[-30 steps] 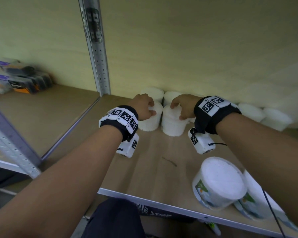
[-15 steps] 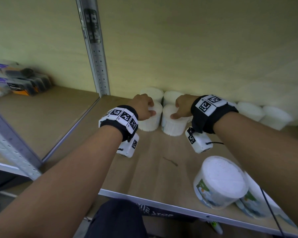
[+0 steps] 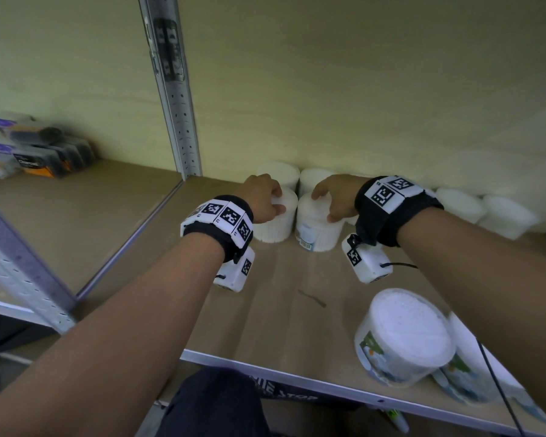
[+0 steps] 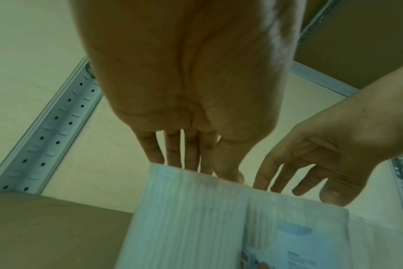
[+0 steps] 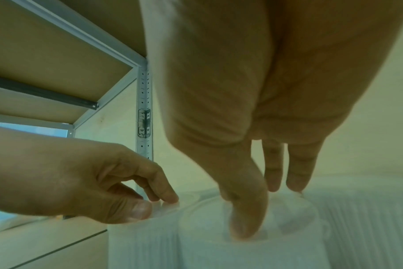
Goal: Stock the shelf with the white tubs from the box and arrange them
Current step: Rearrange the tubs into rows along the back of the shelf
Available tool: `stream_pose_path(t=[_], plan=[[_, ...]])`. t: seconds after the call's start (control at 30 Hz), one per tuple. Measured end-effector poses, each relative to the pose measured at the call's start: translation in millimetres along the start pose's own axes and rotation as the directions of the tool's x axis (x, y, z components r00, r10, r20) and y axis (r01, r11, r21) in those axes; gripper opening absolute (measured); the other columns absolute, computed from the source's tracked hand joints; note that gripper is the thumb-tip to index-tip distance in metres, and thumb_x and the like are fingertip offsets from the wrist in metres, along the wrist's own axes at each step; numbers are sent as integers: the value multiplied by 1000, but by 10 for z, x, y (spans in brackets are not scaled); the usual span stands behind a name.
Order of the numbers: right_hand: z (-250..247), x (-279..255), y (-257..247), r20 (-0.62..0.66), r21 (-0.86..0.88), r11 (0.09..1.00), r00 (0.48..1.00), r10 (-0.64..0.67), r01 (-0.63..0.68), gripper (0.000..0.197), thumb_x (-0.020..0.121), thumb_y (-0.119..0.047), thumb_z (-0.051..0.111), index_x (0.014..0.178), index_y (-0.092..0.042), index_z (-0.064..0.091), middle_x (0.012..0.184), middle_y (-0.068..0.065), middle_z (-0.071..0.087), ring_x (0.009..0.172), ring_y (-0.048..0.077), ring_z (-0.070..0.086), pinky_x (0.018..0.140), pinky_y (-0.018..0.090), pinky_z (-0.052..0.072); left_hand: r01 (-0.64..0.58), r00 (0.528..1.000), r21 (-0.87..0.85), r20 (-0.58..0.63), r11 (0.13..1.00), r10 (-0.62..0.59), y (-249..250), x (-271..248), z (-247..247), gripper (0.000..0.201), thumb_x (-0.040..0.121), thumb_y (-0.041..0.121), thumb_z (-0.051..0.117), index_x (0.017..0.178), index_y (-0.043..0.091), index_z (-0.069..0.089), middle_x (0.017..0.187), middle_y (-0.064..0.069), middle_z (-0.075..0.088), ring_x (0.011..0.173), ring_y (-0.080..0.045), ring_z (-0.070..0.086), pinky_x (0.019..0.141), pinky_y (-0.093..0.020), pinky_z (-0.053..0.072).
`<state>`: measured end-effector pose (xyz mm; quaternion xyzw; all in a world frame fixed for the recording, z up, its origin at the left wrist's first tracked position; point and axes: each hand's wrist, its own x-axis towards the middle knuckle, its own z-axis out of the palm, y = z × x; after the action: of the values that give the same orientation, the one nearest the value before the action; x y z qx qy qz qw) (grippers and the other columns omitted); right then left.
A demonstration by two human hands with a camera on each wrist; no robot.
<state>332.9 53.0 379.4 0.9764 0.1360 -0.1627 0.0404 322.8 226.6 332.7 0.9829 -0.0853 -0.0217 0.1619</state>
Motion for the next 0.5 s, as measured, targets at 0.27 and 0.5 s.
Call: stream_pose_path(t=[0.27, 0.5], plan=[[21, 21, 16, -71, -11, 998, 995, 67, -68, 70, 86, -54, 57, 135, -5, 48, 135, 12, 53, 120, 28, 54, 100, 36, 47, 7, 1000, -3, -4, 1000, -7, -12, 1, 17, 47, 92, 34, 57, 133, 12, 49, 139, -8, 44, 128, -26, 41, 106, -34, 35], [56, 30, -29, -36, -17, 997, 996, 78, -78, 69, 90, -50, 55, 138, -1, 44, 138, 14, 50, 125, 28, 51, 102, 34, 44, 10, 1000, -4, -12, 1000, -10, -15, 5, 20, 47, 92, 34, 57, 133, 13, 49, 138, -8, 44, 128, -26, 41, 106, -34, 35]])
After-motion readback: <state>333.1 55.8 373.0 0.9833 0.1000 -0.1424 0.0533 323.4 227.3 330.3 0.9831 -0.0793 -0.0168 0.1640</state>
